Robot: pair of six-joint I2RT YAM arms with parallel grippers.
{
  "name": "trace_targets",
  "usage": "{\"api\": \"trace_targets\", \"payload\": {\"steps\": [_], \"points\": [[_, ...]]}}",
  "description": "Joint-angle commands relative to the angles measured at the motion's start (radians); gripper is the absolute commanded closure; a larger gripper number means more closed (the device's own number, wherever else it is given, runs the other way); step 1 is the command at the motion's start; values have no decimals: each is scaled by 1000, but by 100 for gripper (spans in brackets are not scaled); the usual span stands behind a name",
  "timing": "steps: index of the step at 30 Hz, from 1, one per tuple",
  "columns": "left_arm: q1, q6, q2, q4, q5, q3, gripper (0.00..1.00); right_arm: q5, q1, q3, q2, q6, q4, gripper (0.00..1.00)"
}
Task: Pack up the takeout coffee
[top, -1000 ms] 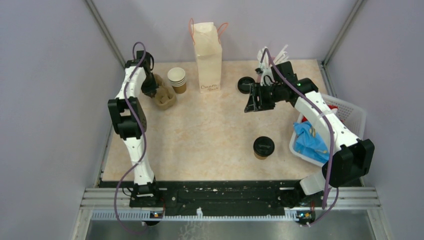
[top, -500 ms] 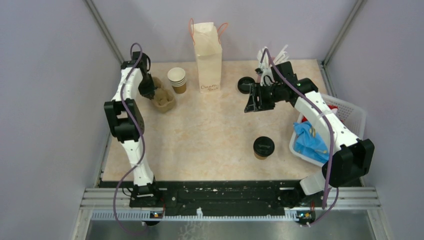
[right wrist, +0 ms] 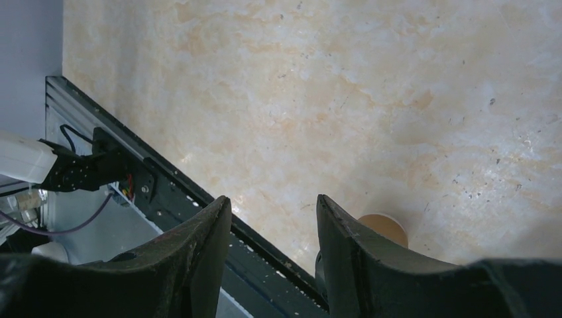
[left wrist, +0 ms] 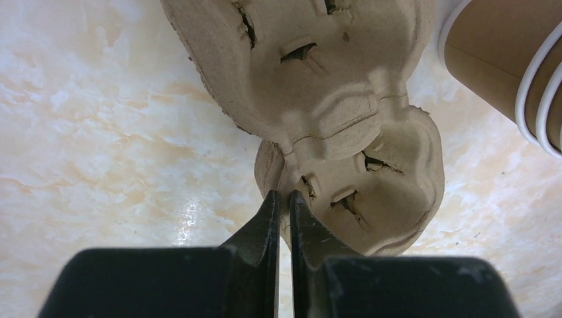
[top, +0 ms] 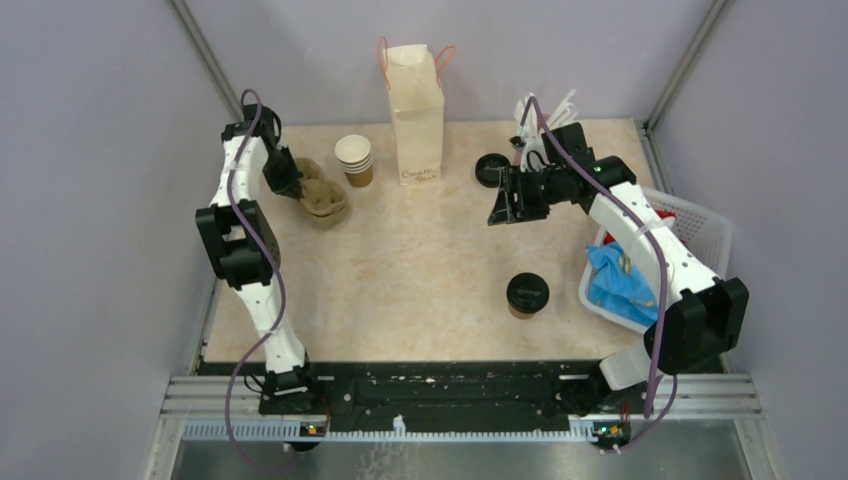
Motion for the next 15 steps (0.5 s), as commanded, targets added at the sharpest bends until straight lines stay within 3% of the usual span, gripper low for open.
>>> {"api": "trace_targets", "payload": {"steps": [1, 5, 7, 13, 15], "points": [[-3, -19, -67, -4, -2, 4, 100, -25, -5, -4, -2, 8, 35, 50], [-2, -22, -74, 29, 44, -58, 97, -41, -4, -8, 0, 20, 43, 50], [-5, -28, -77, 9, 41, -51, 88, -49, -4, -16, -3, 30, 46, 50], [-58, 18, -198, 41, -165, -65, 51, -91, -3, -85, -36, 65, 89, 50], [-99, 39, -249, 54, -197, -96, 46, -99, -3, -87, -40, 65, 84, 50]]}}
